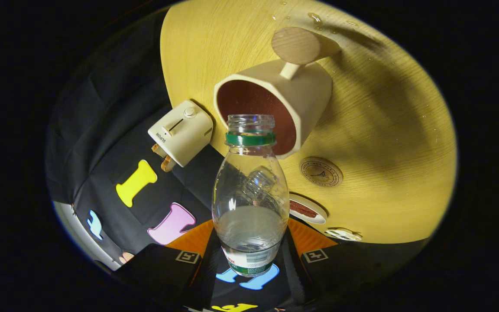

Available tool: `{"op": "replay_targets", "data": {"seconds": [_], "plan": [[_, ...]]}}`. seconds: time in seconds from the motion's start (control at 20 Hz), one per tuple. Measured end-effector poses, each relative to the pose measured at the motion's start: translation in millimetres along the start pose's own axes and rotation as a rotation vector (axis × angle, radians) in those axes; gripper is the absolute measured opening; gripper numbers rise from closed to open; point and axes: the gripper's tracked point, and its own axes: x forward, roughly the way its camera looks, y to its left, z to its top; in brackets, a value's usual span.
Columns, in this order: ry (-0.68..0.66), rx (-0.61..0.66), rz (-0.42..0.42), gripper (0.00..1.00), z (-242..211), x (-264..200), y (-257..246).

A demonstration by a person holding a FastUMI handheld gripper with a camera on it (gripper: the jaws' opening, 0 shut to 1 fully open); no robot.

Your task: Take the bottle from table, then pour the juice into the cup, finally place the bottle on the coaster

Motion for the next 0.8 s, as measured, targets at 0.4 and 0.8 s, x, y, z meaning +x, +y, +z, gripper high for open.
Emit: {"op": "replay_targets", "data": {"seconds": [0.4,0.8], "plan": [[0.012,-0.571,-0.008,0.71,-30,-30,-22],[-0.047,-1.240,0.111,0.71,-55,-76,-26]]}}
